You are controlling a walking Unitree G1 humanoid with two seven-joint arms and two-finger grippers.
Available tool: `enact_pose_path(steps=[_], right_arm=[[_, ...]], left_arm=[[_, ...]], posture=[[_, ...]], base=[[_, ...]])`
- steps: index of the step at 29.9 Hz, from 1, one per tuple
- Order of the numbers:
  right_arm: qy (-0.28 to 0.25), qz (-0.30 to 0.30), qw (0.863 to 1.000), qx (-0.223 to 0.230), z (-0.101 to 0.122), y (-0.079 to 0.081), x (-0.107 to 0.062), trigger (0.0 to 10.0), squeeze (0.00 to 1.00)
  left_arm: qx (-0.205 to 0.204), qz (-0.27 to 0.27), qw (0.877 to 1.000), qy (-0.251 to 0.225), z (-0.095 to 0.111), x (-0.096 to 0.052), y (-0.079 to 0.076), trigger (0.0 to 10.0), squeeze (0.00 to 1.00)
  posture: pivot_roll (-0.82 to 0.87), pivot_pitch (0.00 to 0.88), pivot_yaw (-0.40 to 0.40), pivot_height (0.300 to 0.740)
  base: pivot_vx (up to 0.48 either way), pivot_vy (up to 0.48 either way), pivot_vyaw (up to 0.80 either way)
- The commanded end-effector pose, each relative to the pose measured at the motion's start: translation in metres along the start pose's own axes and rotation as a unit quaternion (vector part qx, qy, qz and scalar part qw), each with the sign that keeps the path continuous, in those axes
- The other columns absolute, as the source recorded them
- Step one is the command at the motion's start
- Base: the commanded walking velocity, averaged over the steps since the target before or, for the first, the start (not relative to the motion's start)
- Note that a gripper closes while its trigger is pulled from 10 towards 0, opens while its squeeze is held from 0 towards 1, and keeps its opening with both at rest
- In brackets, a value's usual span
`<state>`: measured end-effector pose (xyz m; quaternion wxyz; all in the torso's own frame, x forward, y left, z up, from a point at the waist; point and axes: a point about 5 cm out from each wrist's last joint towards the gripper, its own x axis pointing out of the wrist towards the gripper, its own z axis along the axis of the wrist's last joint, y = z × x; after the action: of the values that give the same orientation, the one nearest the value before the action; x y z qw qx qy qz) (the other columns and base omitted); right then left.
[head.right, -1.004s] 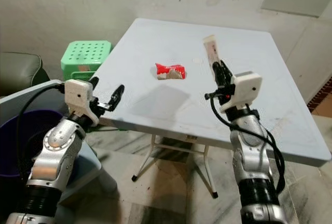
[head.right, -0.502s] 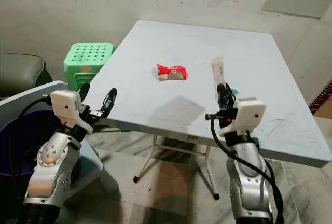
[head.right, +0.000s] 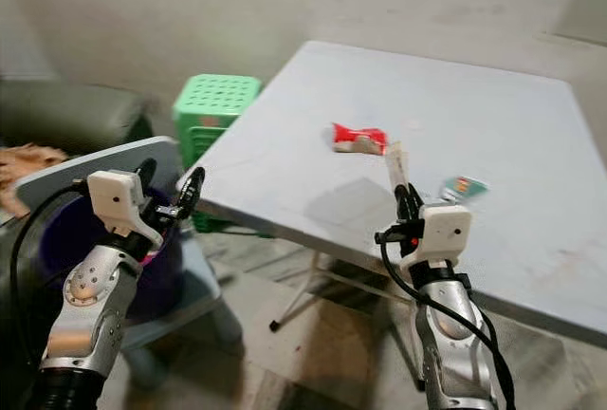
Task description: Picking trash to rubbish bin
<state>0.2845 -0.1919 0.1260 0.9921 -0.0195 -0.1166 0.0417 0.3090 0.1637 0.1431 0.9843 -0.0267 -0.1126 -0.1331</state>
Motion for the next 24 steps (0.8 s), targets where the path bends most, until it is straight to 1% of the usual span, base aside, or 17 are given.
enact_pose_path(steps=[1,3,4,5,6,11,14,16,18,21,23,24], right_arm=[[-0.009,0.000,1.000,-0.001,0.005,-0.001,0.004,10.0,0.00],[-0.016,0.001,1.000,0.018,0.010,0.001,0.007,10.0,0.00],[-0.022,0.012,1.000,0.019,0.014,0.004,0.008,10.0,0.00],[-0.022,0.012,1.000,0.019,0.014,0.004,0.008,10.0,0.00],[-0.026,0.022,0.999,0.017,0.016,0.009,0.009,10.0,0.00],[-0.027,0.034,0.999,0.019,0.017,0.014,0.009,10.0,0.00],[-0.012,0.036,0.999,0.014,0.010,0.014,0.008,10.0,0.00],[-0.006,0.038,0.999,0.015,0.008,0.012,0.007,10.0,0.00],[-0.006,0.040,0.999,0.017,0.009,0.012,0.007,10.0,0.00],[-0.004,0.044,0.999,0.010,0.008,0.010,0.007,10.0,0.00],[0.002,0.044,0.999,0.002,0.005,0.005,0.008,10.0,0.00],[0.003,0.045,0.999,0.000,0.005,0.004,0.008,10.0,0.00]], left_arm=[[0.002,-0.007,1.000,-0.012,0.006,0.005,0.000,10.0,0.00],[0.005,-0.012,1.000,-0.026,0.010,0.007,-0.002,10.0,0.00],[-0.003,-0.016,0.999,-0.033,0.013,0.007,-0.004,10.0,0.00],[-0.003,-0.016,0.999,-0.033,0.013,0.007,-0.004,10.0,0.00],[-0.009,-0.019,0.999,-0.034,0.013,0.006,-0.007,10.0,0.00],[-0.010,-0.023,0.999,-0.029,0.009,0.003,-0.010,10.0,0.00],[-0.024,-0.013,1.000,-0.013,0.001,0.001,-0.009,10.0,0.00],[-0.006,-0.009,1.000,-0.005,-0.004,-0.001,-0.008,10.0,0.00],[-0.014,0.001,1.000,-0.005,-0.003,-0.001,-0.006,10.0,0.00],[-0.014,0.001,1.000,-0.005,-0.003,0.000,-0.006,10.0,0.00],[0.014,0.000,1.000,0.013,-0.007,0.001,-0.002,10.0,0.00],[0.011,0.001,1.000,0.014,-0.007,0.001,-0.001,10.0,0.00]], posture=[[0.05,0.000,0.004,0.715],[0.05,0.000,0.004,0.715],[0.04,0.000,0.005,0.715],[0.04,0.000,0.005,0.715],[0.04,0.000,0.003,0.715],[0.05,0.000,-0.004,0.715],[0.05,0.000,-0.010,0.715],[0.05,0.000,-0.014,0.715],[0.05,0.000,-0.015,0.715],[0.05,0.000,-0.016,0.715],[0.05,0.000,-0.019,0.715],[0.05,0.000,-0.019,0.715]], base=[[0.000,0.000,0.80],[0.000,0.000,0.80],[0.000,0.000,0.80],[0.000,0.000,0.80],[0.000,0.000,0.80],[0.000,0.000,0.80],[0.000,0.000,0.80],[0.000,0.000,0.80],[0.000,0.000,0.80],[0.000,0.000,0.80],[0.000,0.000,0.80],[0.000,0.000,0.80]])
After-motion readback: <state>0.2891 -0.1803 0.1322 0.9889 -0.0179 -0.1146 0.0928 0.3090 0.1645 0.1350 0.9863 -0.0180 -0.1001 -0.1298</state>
